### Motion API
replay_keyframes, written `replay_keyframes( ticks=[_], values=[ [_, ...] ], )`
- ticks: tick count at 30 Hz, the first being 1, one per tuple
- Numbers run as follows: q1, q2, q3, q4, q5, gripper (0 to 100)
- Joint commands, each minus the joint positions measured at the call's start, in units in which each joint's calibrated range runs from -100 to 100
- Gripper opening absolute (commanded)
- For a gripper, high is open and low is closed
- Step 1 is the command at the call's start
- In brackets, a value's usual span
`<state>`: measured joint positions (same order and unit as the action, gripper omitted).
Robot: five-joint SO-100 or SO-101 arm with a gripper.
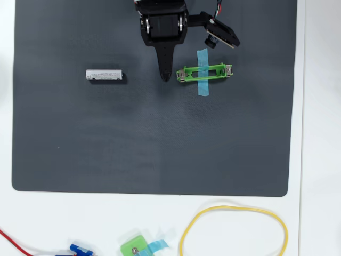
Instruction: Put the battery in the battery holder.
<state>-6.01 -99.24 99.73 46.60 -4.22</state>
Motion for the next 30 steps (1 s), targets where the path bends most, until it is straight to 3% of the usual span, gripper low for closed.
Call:
replay_keyframes(
  ticks=[1, 30],
  values=[
    [-0.17, -0.25, 0.27, 0.08, 0.26, 0],
    [-0.06, -0.25, 0.27, 0.08, 0.26, 0]
  ],
)
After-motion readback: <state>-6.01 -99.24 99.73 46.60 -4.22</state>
